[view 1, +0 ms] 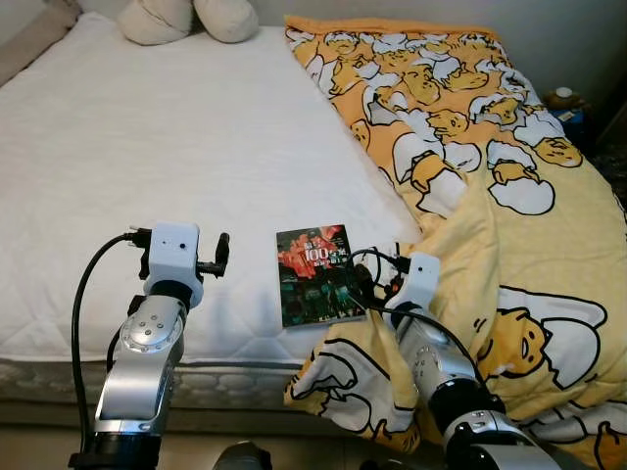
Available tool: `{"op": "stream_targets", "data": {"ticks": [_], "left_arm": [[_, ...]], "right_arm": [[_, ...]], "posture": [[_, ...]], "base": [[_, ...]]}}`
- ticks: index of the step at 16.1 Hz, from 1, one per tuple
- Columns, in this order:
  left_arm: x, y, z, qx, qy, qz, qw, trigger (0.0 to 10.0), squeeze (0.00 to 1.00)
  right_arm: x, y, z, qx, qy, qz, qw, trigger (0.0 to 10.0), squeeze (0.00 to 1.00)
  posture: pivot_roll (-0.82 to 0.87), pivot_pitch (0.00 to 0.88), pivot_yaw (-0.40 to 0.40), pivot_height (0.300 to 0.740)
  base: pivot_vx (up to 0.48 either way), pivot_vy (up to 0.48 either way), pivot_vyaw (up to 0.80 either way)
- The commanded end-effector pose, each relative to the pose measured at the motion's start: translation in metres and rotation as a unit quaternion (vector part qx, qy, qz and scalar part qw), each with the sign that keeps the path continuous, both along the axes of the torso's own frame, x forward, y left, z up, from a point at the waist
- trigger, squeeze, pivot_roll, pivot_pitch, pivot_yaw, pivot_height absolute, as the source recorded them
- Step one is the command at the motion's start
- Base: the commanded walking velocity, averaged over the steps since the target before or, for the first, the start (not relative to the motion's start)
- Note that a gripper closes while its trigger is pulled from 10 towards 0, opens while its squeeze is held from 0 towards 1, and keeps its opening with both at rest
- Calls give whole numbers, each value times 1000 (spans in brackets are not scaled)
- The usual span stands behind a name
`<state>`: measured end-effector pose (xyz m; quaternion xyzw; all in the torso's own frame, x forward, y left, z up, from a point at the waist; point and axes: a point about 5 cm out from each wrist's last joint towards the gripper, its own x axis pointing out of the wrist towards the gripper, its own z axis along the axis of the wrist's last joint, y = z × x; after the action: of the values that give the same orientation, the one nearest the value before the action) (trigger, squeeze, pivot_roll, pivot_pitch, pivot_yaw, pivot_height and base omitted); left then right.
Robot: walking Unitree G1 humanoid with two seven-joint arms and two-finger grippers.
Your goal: Clean up the room
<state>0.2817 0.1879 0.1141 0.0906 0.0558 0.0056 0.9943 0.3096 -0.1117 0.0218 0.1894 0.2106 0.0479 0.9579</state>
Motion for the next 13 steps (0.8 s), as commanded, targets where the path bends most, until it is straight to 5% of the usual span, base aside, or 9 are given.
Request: {"op": "stream_targets", "data": {"ticks": [1,13], "left_arm": [[0,-5,4,-2,-3,-11,1000,10000,0],[-1,-9,4,-3,3,-18,1000,10000,0]], "right_arm": [[0,4,-3,23,16,3,1000,10000,0],[1,55,-1,131,64,86,986,10000,0]], "posture": [[205,95,13,740],[230,114,9,740]], "base": [[0,0,0],[0,0,0]]}}
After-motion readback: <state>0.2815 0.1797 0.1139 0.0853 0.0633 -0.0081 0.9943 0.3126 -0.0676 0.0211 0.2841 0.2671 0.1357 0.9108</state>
